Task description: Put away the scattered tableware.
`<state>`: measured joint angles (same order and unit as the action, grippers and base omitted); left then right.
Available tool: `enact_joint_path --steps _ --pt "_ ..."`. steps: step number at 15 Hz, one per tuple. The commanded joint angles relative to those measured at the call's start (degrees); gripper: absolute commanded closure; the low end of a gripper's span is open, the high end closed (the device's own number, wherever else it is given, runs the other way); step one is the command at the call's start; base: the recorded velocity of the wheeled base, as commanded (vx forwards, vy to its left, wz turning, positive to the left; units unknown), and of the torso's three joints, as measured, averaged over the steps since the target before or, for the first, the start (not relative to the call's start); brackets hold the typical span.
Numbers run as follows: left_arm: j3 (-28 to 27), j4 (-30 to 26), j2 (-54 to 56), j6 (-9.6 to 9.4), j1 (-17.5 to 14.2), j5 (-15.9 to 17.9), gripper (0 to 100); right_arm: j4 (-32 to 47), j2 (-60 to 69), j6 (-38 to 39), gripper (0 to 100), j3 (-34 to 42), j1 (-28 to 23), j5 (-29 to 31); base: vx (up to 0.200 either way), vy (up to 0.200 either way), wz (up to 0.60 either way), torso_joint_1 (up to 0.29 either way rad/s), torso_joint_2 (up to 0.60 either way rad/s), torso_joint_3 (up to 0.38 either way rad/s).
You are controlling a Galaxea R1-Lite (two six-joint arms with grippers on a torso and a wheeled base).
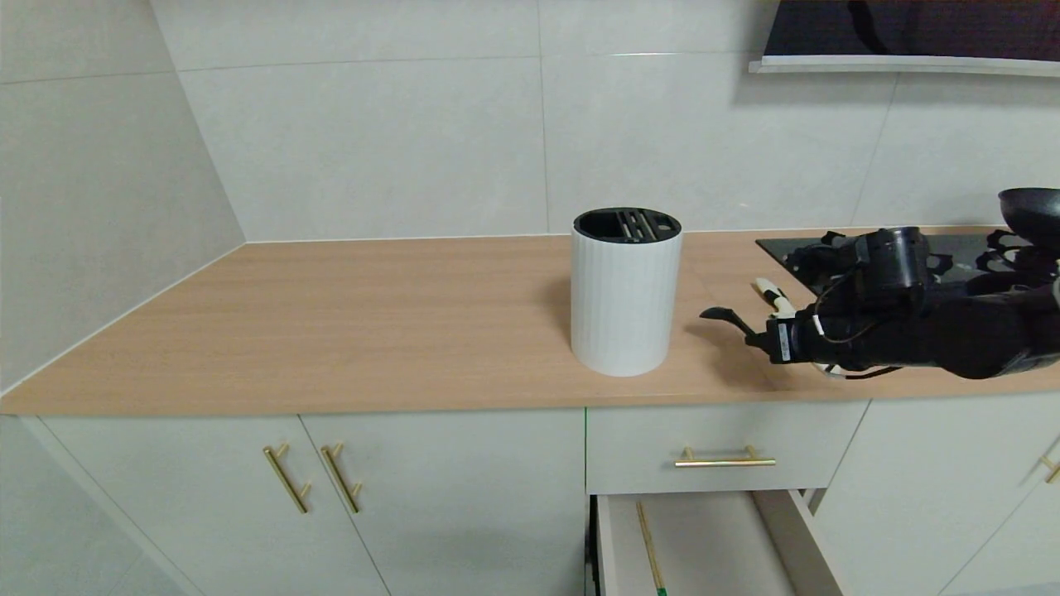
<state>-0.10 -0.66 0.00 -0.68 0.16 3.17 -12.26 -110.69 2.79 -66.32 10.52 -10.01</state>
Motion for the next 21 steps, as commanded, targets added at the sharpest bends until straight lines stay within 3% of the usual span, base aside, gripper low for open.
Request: enact_joint_path --steps 1,4,8,12,21 --pt "0.01 -0.04 0.0 -0.02 0.02 -0.01 0 5.94 10.5 5.03 100 1.72 2.22 2.98 0.0 0.0 0.0 0.0 0.0 0.0" --pt "0.01 -0.04 0.0 -0.02 0.02 -0.01 0 6.99 17.53 5.38 100 10.15 3.1 3.94 0.0 0.0 0.0 0.0 0.0 0.0" --pt "0.01 -0.04 0.0 -0.02 0.02 -0.01 0 2.07 25.79 5.12 100 23.78 6.35 5.97 0.0 0.0 0.0 0.0 0.0 0.0" --pt "0.01 0.04 0.0 -0.02 0.02 -0.01 0 -1.89 25.88 1.78 100 28.35 9.17 7.64 0.0 0.0 0.0 0.0 0.0 0.0" --pt "0.01 -0.04 0.0 -0.02 0.02 -0.01 0 -1.89 25.44 0.9 100 29.31 10.13 7.64 0.0 0.0 0.0 -0.059 0.13 0.078"
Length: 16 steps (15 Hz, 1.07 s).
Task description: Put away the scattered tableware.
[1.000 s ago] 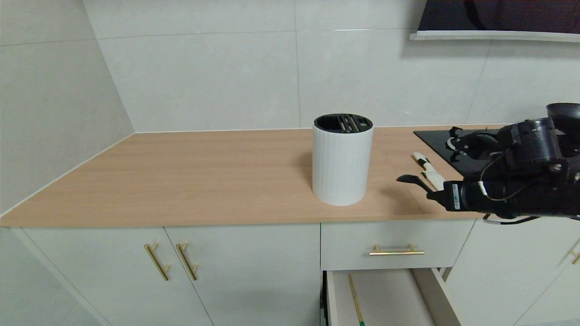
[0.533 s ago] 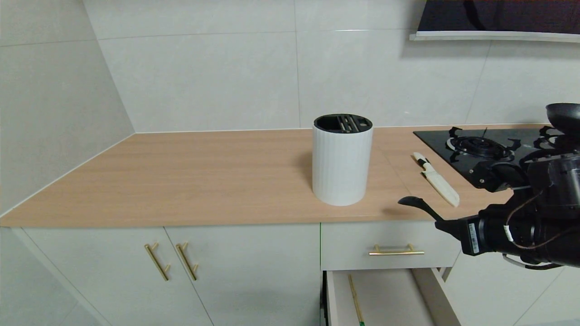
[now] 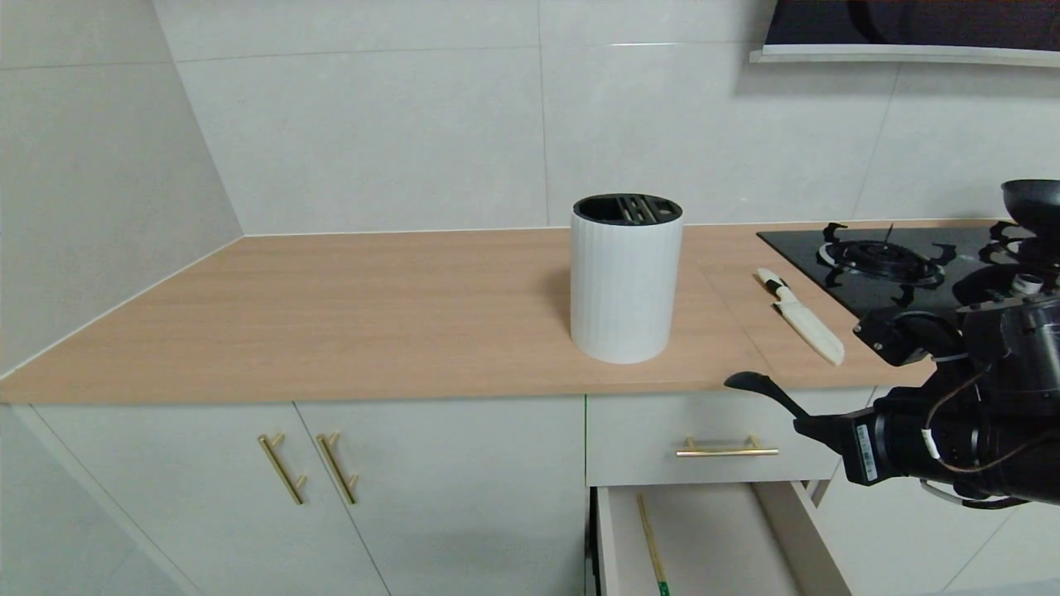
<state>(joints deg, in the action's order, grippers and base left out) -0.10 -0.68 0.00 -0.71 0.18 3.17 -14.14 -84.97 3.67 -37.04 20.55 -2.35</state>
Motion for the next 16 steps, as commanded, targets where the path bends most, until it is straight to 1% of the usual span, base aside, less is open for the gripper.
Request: enact_joint_path --steps 1,9,16 --pt "0.01 -0.02 0.0 0.0 -0.01 -0.01 0 -0.01 -0.29 0.02 100 0.03 0.1 -0.02 0.0 0.0 0.0 -0.188 0.47 0.271" --pt "0.01 0.07 0.0 0.0 -0.01 -0.01 0 -0.1 -2.83 0.02 100 0.47 0.19 -0.02 0.0 0.0 0.0 -0.193 0.48 0.284" --pt "0.01 0.07 0.0 0.0 -0.01 -0.01 0 -0.19 -5.03 0.02 100 0.38 0.1 0.24 0.0 0.0 0.0 -0.152 0.46 0.304"
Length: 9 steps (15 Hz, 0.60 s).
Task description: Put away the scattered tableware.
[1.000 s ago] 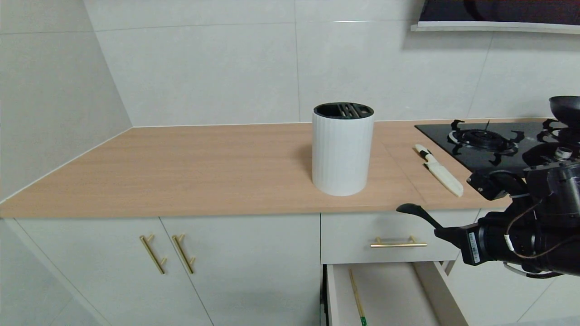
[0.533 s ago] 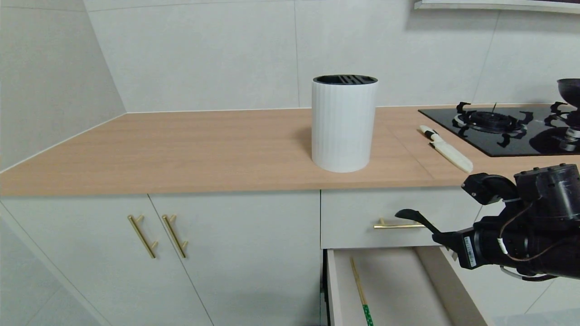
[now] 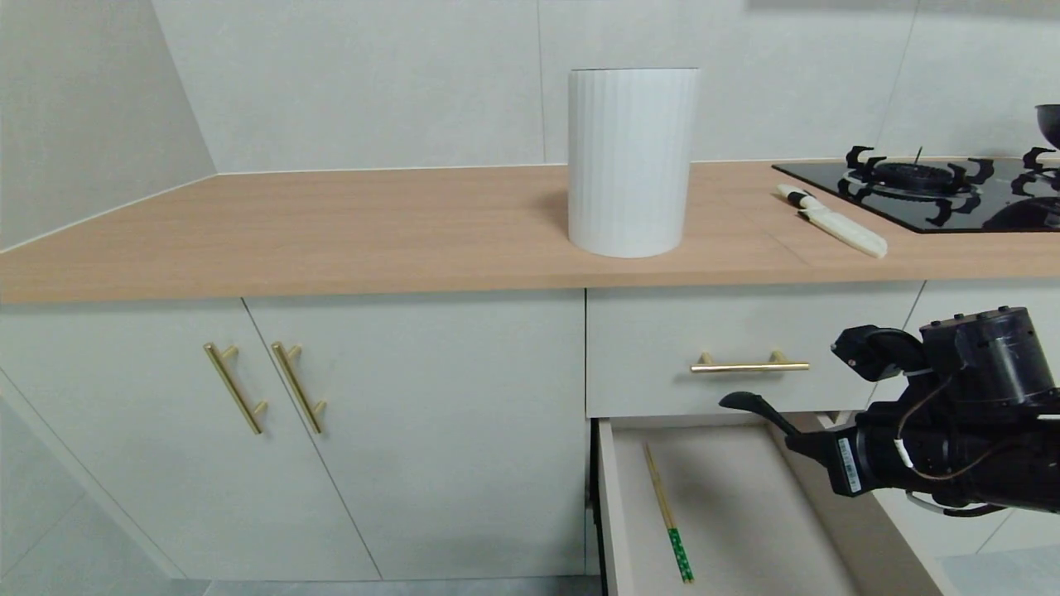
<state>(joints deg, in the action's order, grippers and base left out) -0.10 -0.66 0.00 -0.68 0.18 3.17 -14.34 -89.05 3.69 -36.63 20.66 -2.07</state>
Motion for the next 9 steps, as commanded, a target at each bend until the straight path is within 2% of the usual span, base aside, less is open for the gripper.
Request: enact_joint_path --steps 1,3,9 --pt "0.01 -0.04 0.0 -0.02 -0.01 -0.01 0 -0.08 -1.39 0.0 100 -0.02 -0.01 0.05 0.0 0.0 0.0 -0.119 0.45 0.33" --pt "0.01 -0.04 0.0 -0.02 -0.01 -0.01 0 -1.84 -2.27 0.0 100 0.33 -0.01 0.31 0.0 0.0 0.0 -0.076 0.28 0.2" --pt "0.01 -0.04 0.0 -0.02 -0.01 -0.01 0 -3.68 -7.89 0.17 100 0.07 -0.01 2.25 0.0 0.0 0.0 -0.008 0.04 0.021"
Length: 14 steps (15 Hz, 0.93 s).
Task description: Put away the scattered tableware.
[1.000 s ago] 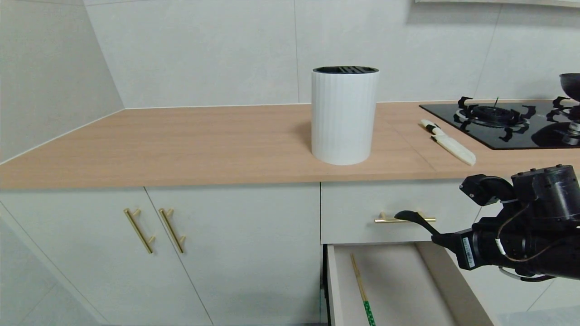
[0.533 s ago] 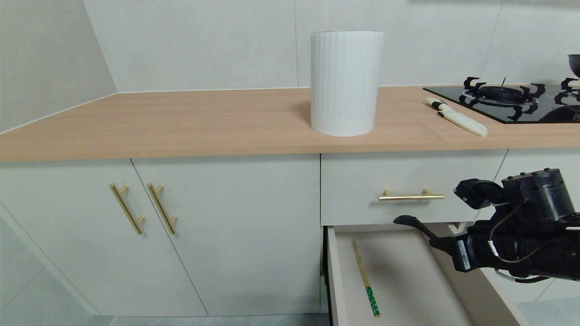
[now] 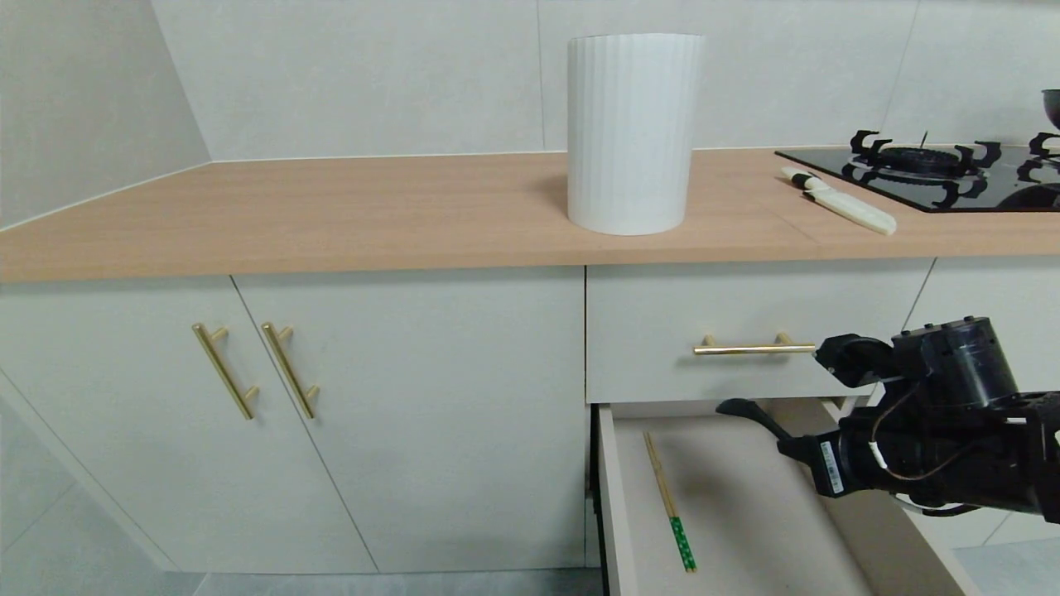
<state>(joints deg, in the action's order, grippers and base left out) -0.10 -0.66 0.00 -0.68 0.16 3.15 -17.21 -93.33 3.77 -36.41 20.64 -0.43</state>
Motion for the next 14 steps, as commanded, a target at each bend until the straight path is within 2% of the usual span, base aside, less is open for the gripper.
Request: enact_joint_path --steps 1,3,5,9,14 --pt "0.01 -0.04 0.0 -0.02 0.02 0.02 0 -2.47 -6.16 0.19 100 -0.15 0.02 1.75 0.0 0.0 0.0 0.0 0.0 0.0" --pt "0.01 -0.04 0.0 -0.02 0.02 0.02 0 -7.4 -12.75 1.42 100 -0.68 0.02 5.35 0.0 0.0 0.0 0.0 0.0 0.0" --pt "0.01 -0.04 0.0 -0.02 0.02 0.02 0 -9.51 -19.34 5.46 100 -1.82 0.19 5.88 0.0 0.0 0.0 0.0 0.0 0.0" --pt "0.01 -0.04 0.0 -0.02 0.02 0.02 0 -10.74 -29.89 9.59 100 -4.28 0.46 6.05 0.0 0.0 0.0 0.0 0.0 0.0" --pt "0.01 -0.04 0.0 -0.02 0.02 0.02 0 -11.79 -36.31 9.68 100 -4.46 1.42 9.13 0.0 0.0 0.0 0.0 0.0 0.0"
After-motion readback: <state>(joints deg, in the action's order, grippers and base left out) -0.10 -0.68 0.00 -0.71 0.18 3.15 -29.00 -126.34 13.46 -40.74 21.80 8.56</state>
